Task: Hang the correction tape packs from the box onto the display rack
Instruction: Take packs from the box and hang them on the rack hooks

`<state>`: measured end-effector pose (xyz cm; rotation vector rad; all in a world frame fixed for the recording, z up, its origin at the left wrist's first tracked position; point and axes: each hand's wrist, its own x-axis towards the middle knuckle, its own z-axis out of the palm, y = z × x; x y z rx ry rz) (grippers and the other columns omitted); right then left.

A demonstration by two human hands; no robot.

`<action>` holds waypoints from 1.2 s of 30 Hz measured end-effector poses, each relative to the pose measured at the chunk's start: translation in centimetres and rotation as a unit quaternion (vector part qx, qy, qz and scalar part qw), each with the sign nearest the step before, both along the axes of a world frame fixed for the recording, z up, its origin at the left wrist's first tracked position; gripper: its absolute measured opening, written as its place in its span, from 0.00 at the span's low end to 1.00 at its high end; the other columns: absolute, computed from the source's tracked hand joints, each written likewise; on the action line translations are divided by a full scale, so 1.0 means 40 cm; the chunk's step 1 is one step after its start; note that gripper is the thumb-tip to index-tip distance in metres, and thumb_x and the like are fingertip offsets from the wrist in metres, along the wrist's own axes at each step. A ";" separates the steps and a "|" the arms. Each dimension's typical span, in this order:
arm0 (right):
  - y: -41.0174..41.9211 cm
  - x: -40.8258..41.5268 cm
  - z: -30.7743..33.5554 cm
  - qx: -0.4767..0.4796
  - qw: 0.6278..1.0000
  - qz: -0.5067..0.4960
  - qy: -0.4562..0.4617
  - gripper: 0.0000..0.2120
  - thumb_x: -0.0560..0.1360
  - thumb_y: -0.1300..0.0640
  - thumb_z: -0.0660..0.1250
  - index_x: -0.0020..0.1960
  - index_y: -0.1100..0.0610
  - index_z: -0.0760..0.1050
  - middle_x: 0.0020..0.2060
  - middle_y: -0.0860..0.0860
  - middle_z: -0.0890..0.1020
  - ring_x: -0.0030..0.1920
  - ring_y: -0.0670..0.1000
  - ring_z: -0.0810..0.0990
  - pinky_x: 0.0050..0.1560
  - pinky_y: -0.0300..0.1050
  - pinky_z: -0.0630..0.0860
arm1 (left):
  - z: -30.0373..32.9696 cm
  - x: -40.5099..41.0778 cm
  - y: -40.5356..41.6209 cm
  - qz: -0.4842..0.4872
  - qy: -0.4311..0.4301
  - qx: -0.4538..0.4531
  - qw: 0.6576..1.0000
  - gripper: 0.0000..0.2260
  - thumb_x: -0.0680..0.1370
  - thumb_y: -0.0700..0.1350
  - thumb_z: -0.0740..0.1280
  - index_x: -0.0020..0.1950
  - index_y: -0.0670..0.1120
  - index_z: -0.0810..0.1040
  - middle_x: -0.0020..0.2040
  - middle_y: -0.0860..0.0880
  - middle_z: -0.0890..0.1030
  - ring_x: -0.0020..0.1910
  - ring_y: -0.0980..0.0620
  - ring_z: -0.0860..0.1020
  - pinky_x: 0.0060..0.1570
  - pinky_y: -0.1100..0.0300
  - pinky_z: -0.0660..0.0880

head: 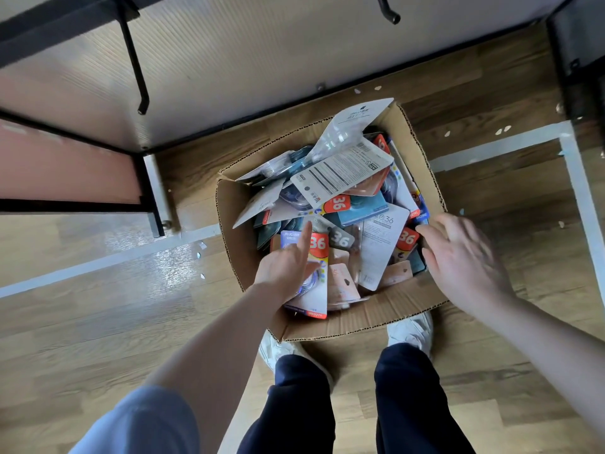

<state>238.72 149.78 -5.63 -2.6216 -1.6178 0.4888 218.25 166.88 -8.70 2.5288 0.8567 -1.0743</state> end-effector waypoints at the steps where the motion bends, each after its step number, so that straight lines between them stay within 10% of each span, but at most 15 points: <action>1: -0.001 -0.002 -0.001 0.003 1.000 0.001 -0.003 0.16 0.67 0.67 0.72 0.54 0.65 0.78 0.50 0.63 0.77 0.49 0.64 0.77 0.46 0.58 0.77 | -0.002 0.012 0.008 0.020 -0.003 -0.005 1.000 0.34 0.80 0.59 0.52 0.76 0.46 0.37 0.46 0.47 0.76 0.41 0.47 0.77 0.32 0.56 0.68; 8: 0.001 -0.010 0.002 -0.005 0.999 0.033 -0.010 0.18 0.62 0.69 0.74 0.51 0.65 0.79 0.49 0.62 0.78 0.49 0.64 0.78 0.47 0.57 0.77 | -0.008 0.035 0.051 0.084 -0.026 0.005 0.996 0.16 0.80 0.53 0.59 0.62 0.44 0.67 0.53 0.44 0.77 0.52 0.43 0.76 0.39 0.55 0.67; 24: 0.060 -0.047 -0.074 -0.168 0.964 -0.119 0.170 0.19 0.77 0.56 0.63 0.66 0.56 0.64 0.57 0.55 0.75 0.51 0.55 0.78 0.38 0.46 0.72 | -0.031 -0.057 0.082 0.083 -0.156 0.005 0.984 0.18 0.75 0.54 0.67 0.56 0.43 0.74 0.50 0.43 0.79 0.51 0.42 0.74 0.46 0.51 0.69; 36: 0.105 -0.082 -0.142 -0.002 0.776 -0.494 0.393 0.33 0.69 0.63 0.71 0.70 0.53 0.61 0.48 0.51 0.82 0.48 0.54 0.82 0.53 0.56 0.78 | -0.032 -0.087 0.088 0.109 -0.223 0.006 0.969 0.17 0.71 0.51 0.72 0.53 0.41 0.77 0.46 0.42 0.81 0.47 0.40 0.76 0.43 0.48 0.73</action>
